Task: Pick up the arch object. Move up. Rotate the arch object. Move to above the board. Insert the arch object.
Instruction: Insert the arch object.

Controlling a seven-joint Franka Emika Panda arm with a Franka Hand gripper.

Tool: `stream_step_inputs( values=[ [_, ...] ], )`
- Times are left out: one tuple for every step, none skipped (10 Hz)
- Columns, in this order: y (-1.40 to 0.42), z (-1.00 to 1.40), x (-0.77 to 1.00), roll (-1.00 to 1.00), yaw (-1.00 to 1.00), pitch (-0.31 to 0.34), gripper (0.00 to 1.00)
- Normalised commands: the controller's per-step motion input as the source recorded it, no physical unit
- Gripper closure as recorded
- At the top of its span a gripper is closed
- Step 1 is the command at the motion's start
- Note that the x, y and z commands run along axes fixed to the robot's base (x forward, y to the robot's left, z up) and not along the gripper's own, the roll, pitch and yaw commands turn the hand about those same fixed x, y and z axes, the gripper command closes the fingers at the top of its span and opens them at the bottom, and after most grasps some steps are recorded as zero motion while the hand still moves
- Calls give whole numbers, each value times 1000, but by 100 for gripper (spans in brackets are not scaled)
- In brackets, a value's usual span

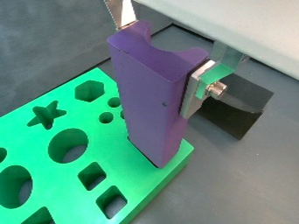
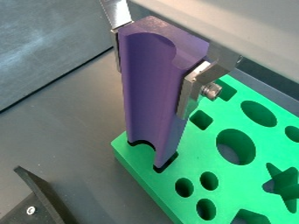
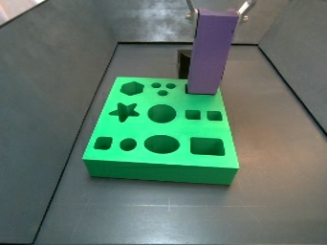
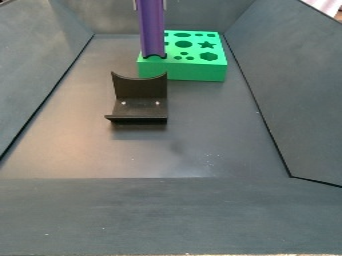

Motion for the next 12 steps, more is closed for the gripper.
stream_step_inputs(
  values=[
    [0,-100,-80,33,0,54,100],
    [0,-23,0,0,0,0,100],
    [0,-77,0,0,0,0,100],
    [0,-146,0,0,0,0,100],
    [0,-291,3,0,-43,0,100],
    [23,-420,0,0,-100,0,100],
    [83,-506,43,-11,-129,-7,100],
    [106,-560,66,-57,-137,-53,100],
    [126,-600,86,-69,-100,-126,100],
    [131,-586,0,-77,-97,-187,100],
    [123,-523,0,-43,-60,-231,100],
    [37,-169,0,-17,-34,-166,100]
  ],
)
